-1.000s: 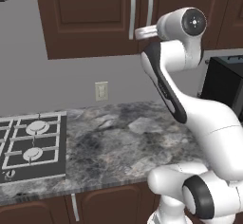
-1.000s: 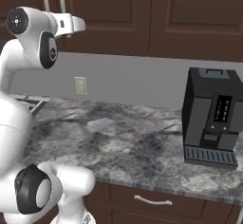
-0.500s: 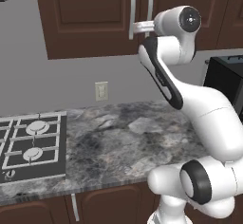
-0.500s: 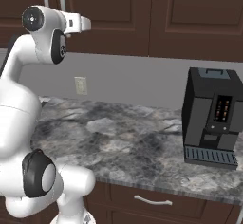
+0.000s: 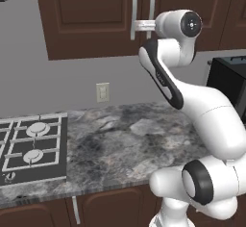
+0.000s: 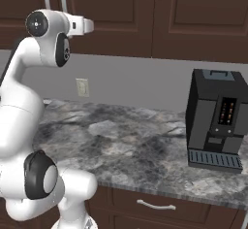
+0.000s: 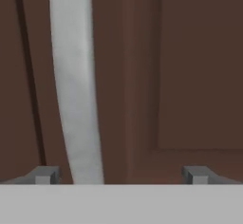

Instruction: Move the bowls from the cabinet to the plates on the dining table.

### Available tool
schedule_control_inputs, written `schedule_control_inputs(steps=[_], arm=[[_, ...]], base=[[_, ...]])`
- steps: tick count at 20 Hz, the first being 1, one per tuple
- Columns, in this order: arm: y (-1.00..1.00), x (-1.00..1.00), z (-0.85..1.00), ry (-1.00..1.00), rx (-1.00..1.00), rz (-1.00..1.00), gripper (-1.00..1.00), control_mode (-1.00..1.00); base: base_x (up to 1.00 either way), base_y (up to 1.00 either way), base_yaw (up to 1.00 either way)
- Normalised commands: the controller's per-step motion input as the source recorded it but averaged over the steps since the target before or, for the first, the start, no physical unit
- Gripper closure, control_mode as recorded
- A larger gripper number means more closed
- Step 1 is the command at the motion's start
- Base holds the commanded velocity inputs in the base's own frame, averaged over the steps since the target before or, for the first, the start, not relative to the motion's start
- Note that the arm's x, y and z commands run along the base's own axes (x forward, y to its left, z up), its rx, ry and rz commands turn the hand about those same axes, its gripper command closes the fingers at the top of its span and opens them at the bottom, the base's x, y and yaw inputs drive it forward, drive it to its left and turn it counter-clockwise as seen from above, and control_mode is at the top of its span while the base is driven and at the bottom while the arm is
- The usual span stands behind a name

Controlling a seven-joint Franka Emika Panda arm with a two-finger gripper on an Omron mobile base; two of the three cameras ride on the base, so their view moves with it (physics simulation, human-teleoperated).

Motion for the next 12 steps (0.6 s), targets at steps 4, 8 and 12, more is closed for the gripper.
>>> schedule_control_inputs(steps=[4, 8, 12], arm=[[0.10, 0.34, -0.18, -0.12, 0.00, 0.02, 1.00, -1.00], [0.10, 0.48, -0.24, -0.12, 0.00, 0.04, 1.00, -1.00], [0.04, 0.15, 0.01, -0.07, 0.00, 0.06, 1.00, -1.00]], base=[[0.00, 0.00, 0.00], [0.00, 0.00, 0.00], [0.00, 0.00, 0.00]])
